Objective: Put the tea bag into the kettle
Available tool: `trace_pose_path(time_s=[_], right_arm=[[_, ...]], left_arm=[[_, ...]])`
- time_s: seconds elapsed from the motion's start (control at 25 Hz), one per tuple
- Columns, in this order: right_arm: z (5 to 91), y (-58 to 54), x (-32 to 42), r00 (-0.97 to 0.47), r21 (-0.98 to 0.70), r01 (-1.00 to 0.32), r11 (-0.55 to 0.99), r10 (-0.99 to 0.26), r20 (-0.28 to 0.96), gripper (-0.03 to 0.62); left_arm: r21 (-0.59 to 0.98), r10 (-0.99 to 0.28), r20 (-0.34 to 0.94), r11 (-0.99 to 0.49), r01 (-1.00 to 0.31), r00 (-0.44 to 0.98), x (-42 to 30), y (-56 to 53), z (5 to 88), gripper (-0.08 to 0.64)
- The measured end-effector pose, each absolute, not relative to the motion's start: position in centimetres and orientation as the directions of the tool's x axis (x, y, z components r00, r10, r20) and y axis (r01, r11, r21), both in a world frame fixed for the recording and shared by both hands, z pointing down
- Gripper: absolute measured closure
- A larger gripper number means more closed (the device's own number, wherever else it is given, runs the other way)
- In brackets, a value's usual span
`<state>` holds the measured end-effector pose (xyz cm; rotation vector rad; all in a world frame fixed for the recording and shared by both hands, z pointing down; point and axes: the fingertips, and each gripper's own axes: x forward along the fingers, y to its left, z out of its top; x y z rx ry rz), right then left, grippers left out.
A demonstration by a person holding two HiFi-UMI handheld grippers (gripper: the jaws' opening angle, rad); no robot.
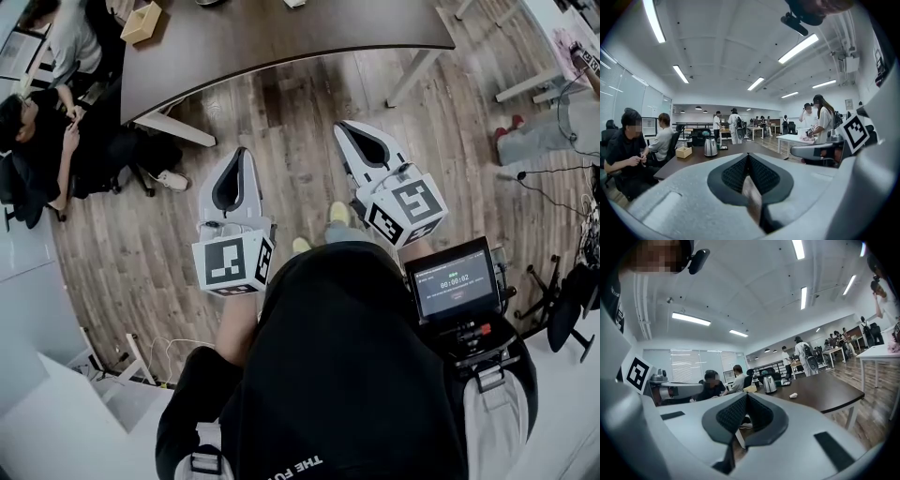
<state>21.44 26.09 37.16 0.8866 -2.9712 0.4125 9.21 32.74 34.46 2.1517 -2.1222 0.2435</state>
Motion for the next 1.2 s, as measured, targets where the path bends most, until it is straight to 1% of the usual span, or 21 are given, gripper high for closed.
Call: trace_pose_path(time_s=[0.2, 0.44, 0.64, 0.84, 1.04, 1.2], right_arm=[[37.2, 24.1, 21.9, -0.847, -0.247, -0.529, 0.812, -0.526, 0.083, 0.588], [38.2, 19.8, 23.7, -0.844, -0.277, -0.532, 0.8, -0.529, 0.091, 0.588], [38.3, 19.4, 23.3, -0.847, -0.28, -0.527, 0.802, -0.523, 0.096, 0.588], [38.3, 20.0, 21.7, -0.84, -0.269, -0.54, 0.797, -0.531, 0.113, 0.588], [38.9, 17.0, 21.0, -0.821, -0.26, -0.569, 0.78, -0.558, 0.122, 0.588], [38.8, 15.7, 18.9, -0.811, -0.255, -0.583, 0.771, -0.571, 0.126, 0.588]], left_arm=[[-0.031, -0.986, 0.169, -0.007, -0.999, 0.002, 10.4, 31.3, 34.3, 0.558], [-0.037, -0.983, 0.18, 0.032, -0.999, -0.038, 11.3, 28.3, 34.8, 0.558], [-0.033, -0.982, 0.185, 0.024, -0.999, -0.03, 11.3, 27.8, 34.7, 0.558], [-0.024, -0.983, 0.185, 0.012, -1.0, -0.017, 9.6, 28.1, 34.3, 0.558], [-0.017, -0.983, 0.185, -0.017, -1.0, 0.014, 8.5, 25.1, 34.7, 0.557], [-0.006, -0.985, 0.172, -0.028, -1.0, 0.027, 6.3, 23.7, 34.7, 0.558]])
